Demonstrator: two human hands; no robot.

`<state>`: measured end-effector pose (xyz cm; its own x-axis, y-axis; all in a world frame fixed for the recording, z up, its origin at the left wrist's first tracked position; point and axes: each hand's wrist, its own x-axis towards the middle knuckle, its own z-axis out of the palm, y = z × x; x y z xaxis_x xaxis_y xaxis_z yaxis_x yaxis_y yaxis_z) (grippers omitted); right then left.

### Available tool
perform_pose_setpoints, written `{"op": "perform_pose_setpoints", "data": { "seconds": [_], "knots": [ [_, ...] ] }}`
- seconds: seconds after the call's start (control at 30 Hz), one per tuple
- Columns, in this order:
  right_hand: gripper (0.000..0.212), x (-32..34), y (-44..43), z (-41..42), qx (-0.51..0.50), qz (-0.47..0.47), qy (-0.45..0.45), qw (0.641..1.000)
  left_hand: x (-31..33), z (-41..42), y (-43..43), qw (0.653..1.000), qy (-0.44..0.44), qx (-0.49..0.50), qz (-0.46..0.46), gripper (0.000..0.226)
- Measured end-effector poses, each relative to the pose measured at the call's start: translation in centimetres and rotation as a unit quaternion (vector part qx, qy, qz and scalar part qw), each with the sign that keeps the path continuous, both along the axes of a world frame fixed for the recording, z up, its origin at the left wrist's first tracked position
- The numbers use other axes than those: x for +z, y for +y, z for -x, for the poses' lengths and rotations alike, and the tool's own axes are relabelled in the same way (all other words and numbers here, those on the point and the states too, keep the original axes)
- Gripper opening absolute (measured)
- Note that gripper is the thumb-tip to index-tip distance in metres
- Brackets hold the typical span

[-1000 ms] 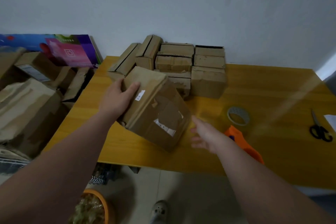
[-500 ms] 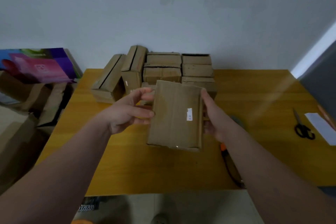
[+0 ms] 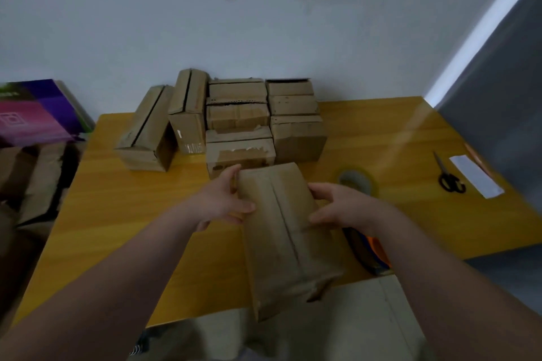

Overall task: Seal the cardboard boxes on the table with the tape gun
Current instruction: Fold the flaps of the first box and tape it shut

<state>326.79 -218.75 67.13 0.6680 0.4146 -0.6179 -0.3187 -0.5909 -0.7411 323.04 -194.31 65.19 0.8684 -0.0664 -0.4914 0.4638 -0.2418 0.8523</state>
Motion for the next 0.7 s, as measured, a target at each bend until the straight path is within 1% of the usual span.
{"op": "perform_pose_setpoints", "data": {
  "seconds": [0.07, 0.13, 0.2, 0.23, 0.27, 0.33, 0.37, 0.43, 0.5, 0.57, 0.63, 0.7],
  "knots": [
    [0.07, -0.6, 0.6, 0.6, 0.026, 0.04, -0.059, 0.997, -0.6, -0.2, -0.5, 0.999, -0.004, 0.021, -0.033, 0.089],
    [0.071, -0.4, 1.4, 1.0, 0.025, 0.075, -0.115, 0.99, -1.0, -0.6, -0.6, 0.998, -0.012, 0.035, -0.057, 0.071],
    [0.075, -0.3, 2.3, 1.3, 0.042, 0.136, -0.163, 0.976, -1.3, -1.2, -0.7, 0.995, -0.028, 0.049, -0.087, 0.052],
    [0.084, -0.3, 2.9, 1.5, 0.059, 0.175, -0.172, 0.968, -1.4, -1.5, -0.7, 0.992, -0.035, 0.058, -0.107, 0.046],
    [0.098, -0.3, 3.6, 1.9, 0.07, 0.209, -0.166, 0.961, -1.5, -1.7, -0.8, 0.988, -0.043, 0.064, -0.133, 0.042],
    [0.123, -0.3, 5.3, 3.0, 0.075, 0.256, -0.128, 0.955, -1.3, -2.3, -1.0, 0.98, -0.049, 0.064, -0.183, 0.04],
    [0.132, -0.4, 6.1, 3.5, 0.076, 0.274, -0.12, 0.951, -1.3, -2.5, -1.1, 0.977, -0.046, 0.064, -0.196, 0.039],
    [0.141, -0.7, 7.3, 4.3, 0.094, 0.319, -0.132, 0.934, -1.3, -3.0, -1.1, 0.974, -0.04, 0.06, -0.216, 0.035],
    [0.145, -0.8, 8.1, 4.7, 0.117, 0.365, -0.152, 0.911, -1.3, -3.3, -0.9, 0.973, -0.029, 0.064, -0.221, 0.032],
    [0.145, -1.0, 8.6, 4.8, 0.125, 0.385, -0.16, 0.9, -1.2, -3.4, -0.9, 0.975, -0.016, 0.079, -0.209, 0.032],
    [0.141, -1.1, 8.7, 4.7, 0.116, 0.378, -0.162, 0.904, -1.0, -3.4, -1.0, 0.977, -0.003, 0.092, -0.191, 0.03],
    [0.134, -0.9, 8.3, 4.2, 0.106, 0.364, -0.164, 0.911, -0.7, -3.6, -1.1, 0.984, 0.012, 0.104, -0.145, 0.03]
  ]
}}
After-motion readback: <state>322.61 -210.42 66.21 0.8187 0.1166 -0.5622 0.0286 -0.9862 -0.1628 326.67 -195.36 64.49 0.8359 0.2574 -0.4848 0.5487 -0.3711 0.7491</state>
